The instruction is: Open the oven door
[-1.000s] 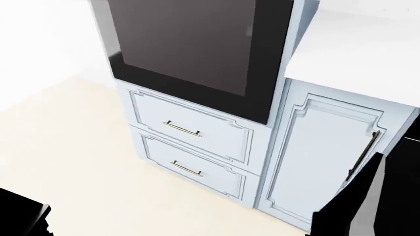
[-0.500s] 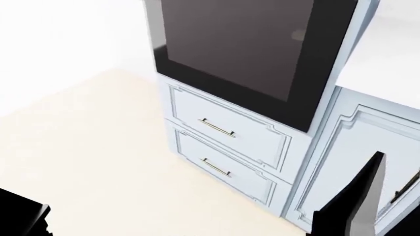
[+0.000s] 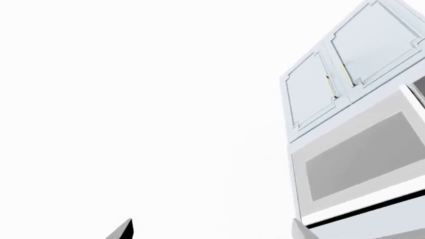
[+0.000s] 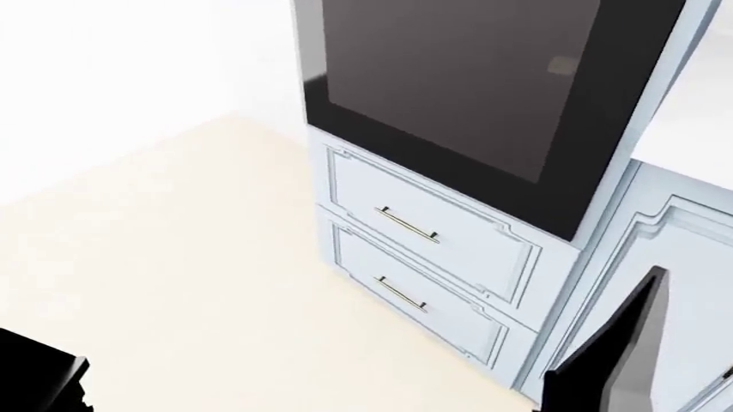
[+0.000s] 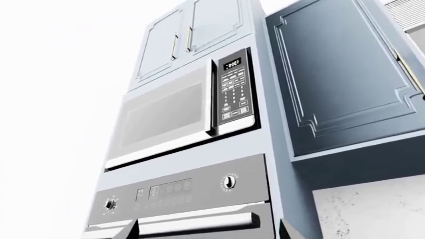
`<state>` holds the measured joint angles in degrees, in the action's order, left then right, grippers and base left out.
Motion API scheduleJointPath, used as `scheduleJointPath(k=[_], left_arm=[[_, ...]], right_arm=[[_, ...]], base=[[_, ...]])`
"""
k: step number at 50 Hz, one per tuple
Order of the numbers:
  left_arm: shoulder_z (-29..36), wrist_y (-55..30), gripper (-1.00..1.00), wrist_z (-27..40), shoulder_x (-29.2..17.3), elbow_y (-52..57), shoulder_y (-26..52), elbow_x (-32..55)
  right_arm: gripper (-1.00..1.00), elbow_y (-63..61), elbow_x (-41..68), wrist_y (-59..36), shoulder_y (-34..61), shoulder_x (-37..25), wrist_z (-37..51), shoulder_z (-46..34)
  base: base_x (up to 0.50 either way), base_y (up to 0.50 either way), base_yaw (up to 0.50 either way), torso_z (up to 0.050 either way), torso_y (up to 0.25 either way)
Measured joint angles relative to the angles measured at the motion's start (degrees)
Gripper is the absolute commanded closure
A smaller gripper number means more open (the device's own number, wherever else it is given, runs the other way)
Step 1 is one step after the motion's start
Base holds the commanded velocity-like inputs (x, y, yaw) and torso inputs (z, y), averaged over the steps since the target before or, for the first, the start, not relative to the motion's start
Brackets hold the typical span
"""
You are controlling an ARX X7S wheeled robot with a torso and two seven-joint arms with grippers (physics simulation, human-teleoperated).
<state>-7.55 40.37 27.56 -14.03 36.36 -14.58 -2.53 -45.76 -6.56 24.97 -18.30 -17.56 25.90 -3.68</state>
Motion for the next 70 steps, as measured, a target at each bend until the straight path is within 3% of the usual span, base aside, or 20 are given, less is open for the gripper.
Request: scheduleJointPath(k=[47,70], left_arm=[[0.6,0.0,-1.0,1.2,-1.0,0.0,-0.2,-0.3],[1.0,0.1,-1.0,1.8,-1.4,0.0,-0.2,-0.4]], right_arm=[[-1.0,-0.4,0.9,-0.6,-0.1,-1.2,0.6,-1.0],[-1.0,-0.1,0.9,1.1,-0.2,-1.7,1.3,-1.1]], base=[[0.33,-0.33,0.0,0.0,0.0],[0.38,0.05,0.0,0.0,0.0]])
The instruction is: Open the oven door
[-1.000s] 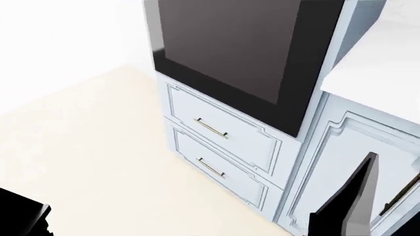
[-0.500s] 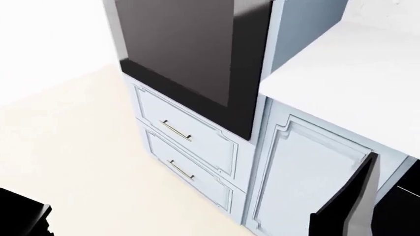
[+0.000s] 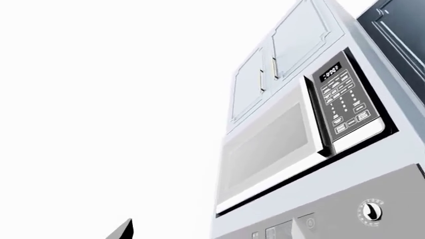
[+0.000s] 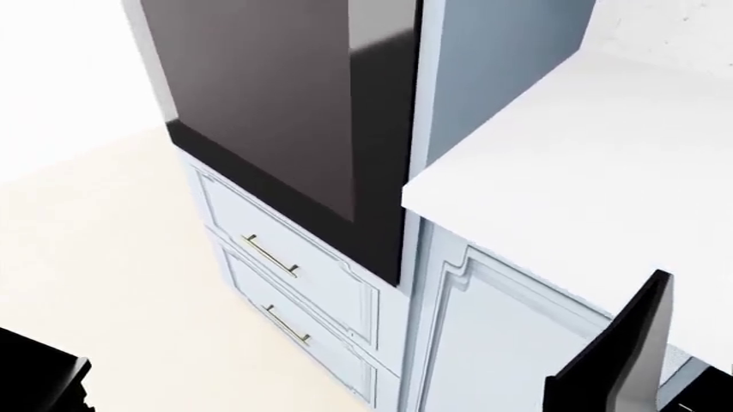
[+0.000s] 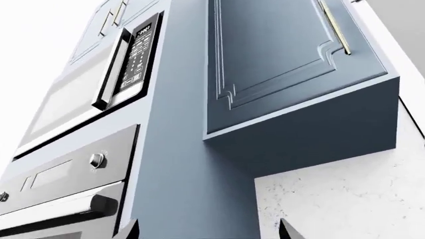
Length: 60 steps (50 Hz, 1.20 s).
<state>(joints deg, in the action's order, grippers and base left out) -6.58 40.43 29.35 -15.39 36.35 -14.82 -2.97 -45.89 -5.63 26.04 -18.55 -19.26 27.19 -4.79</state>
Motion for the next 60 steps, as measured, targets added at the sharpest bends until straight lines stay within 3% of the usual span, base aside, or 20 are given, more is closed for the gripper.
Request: scheduleJointPath(k=[16,46,60], left_arm=[[0.2,0.0,-1.0,0.4,-0.3,0.0,0.0,-0.1],[0.1,0.0,-1.0,1.0,-1.1,0.5,0.0,-0.4],[-1.6,-2.0,-1.0,-1.1,-5.3,2.6,1.6,-0.5]], right_arm=[[-1.0,-0.1,0.0,0.2,0.0,-0.3,0.4,0.0],[-1.0,-0.4,0.1,0.0,0.1,-0.7,1.0,-0.1],[-1.0,-0.6,-0.1,0.2,0.0,-0.9,1.3,-0.1]], base=[[0.3,0.19,0.0,0.0,0.0],[0.0,0.0,0.0,0.0,0.0],[0.0,0.0,0.0,0.0,0.0]])
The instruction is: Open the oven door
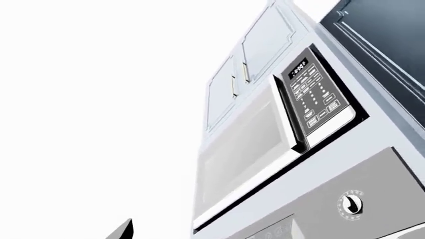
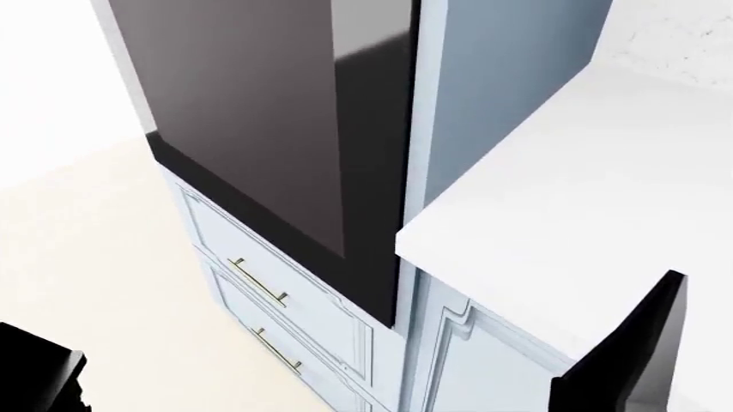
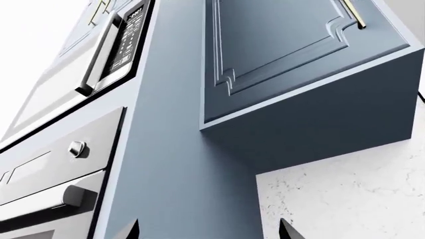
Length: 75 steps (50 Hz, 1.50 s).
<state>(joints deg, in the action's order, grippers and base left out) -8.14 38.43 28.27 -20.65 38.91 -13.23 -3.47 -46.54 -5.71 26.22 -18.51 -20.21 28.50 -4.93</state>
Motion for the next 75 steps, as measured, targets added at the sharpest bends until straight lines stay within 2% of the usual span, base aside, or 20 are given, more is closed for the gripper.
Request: scheduleJointPath(k=[14,27,36,45,58,75], left_arm=[[-1.7,-6.9,-1.0,-6.4,-11.3,1.6,8.3,2.3],[0.5,-20.0,-1.0,-8.4,-17.9,3.0,22.7,9.8],[3.6,-29.0,-1.0,-8.5,-19.3,0.9,32.6,14.9],[5.3,-32.7,-1.0,-8.8,-19.7,-2.2,36.6,16.8],[8.0,-33.1,-1.0,-10.9,-20.5,-7.0,38.8,15.8],[14.7,-30.1,-1.0,-17.4,-21.4,-16.8,42.9,12.4]], right_arm=[[-1.0,-0.3,0.0,-0.3,0.0,-0.2,0.2,0.0],[-1.0,-0.7,0.2,-0.8,0.1,-0.5,0.4,0.2],[-1.0,-0.9,0.3,-1.0,0.2,-0.8,0.6,0.3],[-1.0,-0.9,0.1,-0.9,0.2,-0.9,0.6,0.2],[-1.0,-0.9,-0.3,-0.7,0.2,-1.1,0.7,0.0],[-1.0,-0.8,-0.9,-0.6,0.1,-1.3,0.9,-0.4]], base=[[0.0,0.0,0.0,0.0,0.0],[0.0,0.0,0.0,0.0,0.0],[0.0,0.0,0.0,0.0,0.0],[0.0,0.0,0.0,0.0,0.0],[0.0,0.0,0.0,0.0,0.0],[0.0,0.0,0.0,0.0,0.0]])
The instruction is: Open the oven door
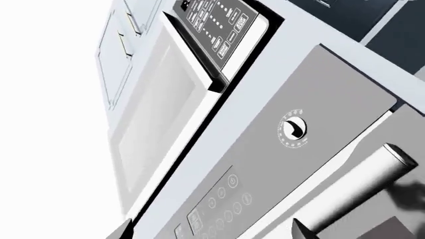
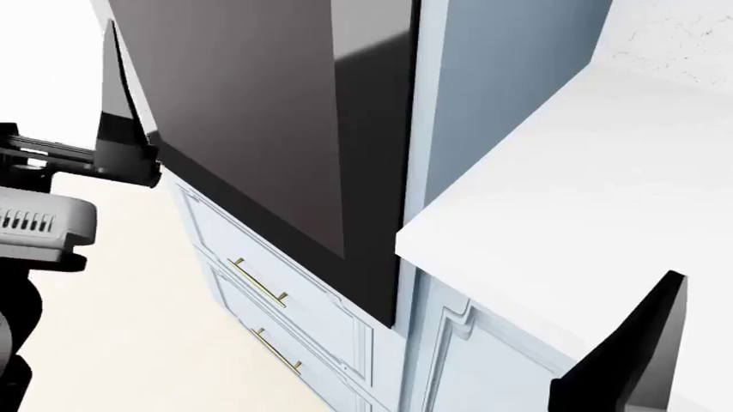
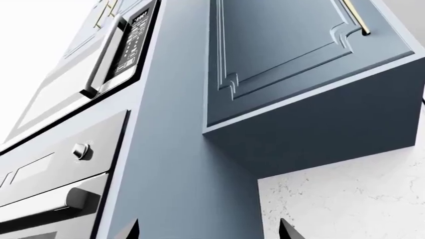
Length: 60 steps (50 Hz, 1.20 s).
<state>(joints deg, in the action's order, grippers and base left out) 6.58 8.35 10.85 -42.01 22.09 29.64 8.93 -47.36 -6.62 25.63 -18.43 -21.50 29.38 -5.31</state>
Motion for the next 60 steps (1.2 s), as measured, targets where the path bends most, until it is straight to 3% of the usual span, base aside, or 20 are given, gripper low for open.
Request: scheduleJointPath(k=[20,45,60], left_arm=[[3.8,1.4,-1.0,-3.3,0.6,-9.4,3.4,-2.2],[2.5,6.0,-1.0,-0.8,0.8,-10.2,3.1,-5.6],[5.0,-0.9,-1.0,-2.3,0.8,-10.9,6.6,-9.2]], right_arm=[[-1.0,0.0,0.0,0.0,0.1,-0.4,0.2,-0.1],[-1.0,-0.3,-0.8,-0.8,0.4,-0.7,0.3,-0.1],[-1.0,-0.2,-0.8,-0.5,0.3,-0.9,0.5,-0.4]], base=[[0.0,0.0,0.0,0.0,0.0],[0.0,0.0,0.0,0.0,0.0],[0.0,0.0,0.0,0.0,0.0]])
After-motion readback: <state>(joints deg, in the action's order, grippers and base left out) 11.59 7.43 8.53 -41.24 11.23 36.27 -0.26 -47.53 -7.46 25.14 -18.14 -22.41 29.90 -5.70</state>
